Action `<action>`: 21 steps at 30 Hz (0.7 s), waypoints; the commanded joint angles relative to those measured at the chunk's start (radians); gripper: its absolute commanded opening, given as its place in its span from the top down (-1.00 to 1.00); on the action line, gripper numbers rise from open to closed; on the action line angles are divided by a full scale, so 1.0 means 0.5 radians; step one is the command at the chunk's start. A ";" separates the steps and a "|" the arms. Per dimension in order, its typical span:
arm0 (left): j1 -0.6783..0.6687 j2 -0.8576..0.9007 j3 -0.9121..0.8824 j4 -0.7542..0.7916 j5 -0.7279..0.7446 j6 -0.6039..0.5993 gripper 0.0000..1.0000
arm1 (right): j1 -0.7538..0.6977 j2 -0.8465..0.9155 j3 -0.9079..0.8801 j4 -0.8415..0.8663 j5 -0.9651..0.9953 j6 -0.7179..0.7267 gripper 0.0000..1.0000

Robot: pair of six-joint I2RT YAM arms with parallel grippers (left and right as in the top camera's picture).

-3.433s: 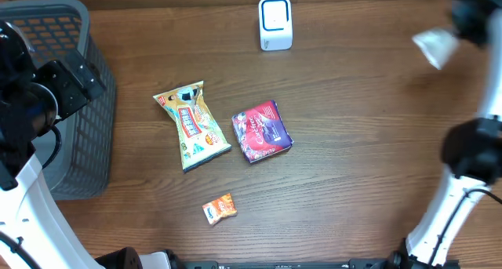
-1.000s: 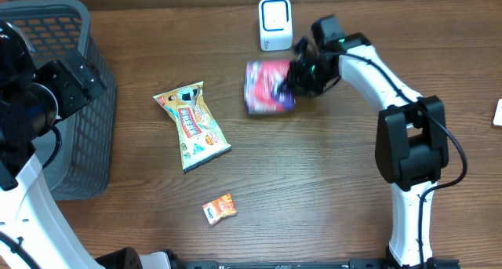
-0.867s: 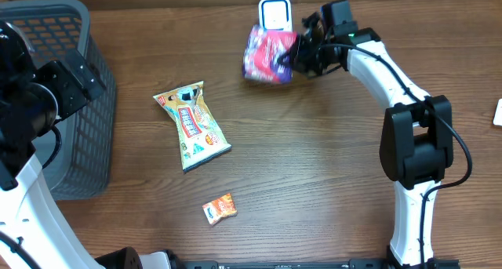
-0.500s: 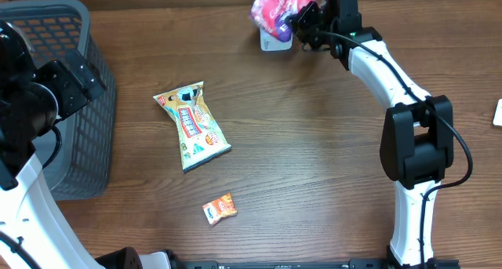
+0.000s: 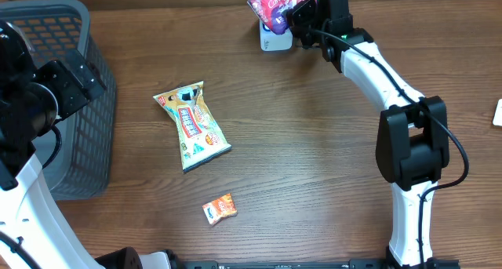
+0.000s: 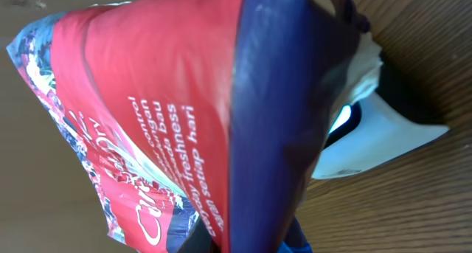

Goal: Scan the item barcode
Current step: 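Lift the purple-red box to the scanner with the right gripper, then carry the purple-red box off to the right table edge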

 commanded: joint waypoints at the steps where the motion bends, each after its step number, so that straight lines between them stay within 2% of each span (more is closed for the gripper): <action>1: 0.012 -0.005 0.008 0.003 -0.019 -0.027 -1.00 | -0.202 -0.117 0.043 -0.137 -0.029 -0.184 0.93; 5: 0.012 -0.005 0.008 0.003 -0.019 -0.027 -1.00 | -0.612 -0.303 0.043 -0.516 -0.027 -0.467 0.93; 8: 0.012 -0.005 0.008 0.003 -0.019 -0.027 -1.00 | -0.958 -0.381 0.043 -0.820 -0.026 -0.558 0.93; 12: 0.012 -0.005 0.008 0.003 -0.019 -0.027 -1.00 | -1.403 -0.383 0.041 -1.221 0.008 -0.589 0.93; 16: 0.012 -0.005 0.008 0.003 -0.019 -0.027 -0.99 | -1.827 -0.381 0.041 -1.616 0.268 -0.591 0.93; 21: 0.011 -0.005 0.008 0.003 -0.020 -0.027 -1.00 | -2.132 -0.380 0.009 -1.678 0.342 -0.806 0.93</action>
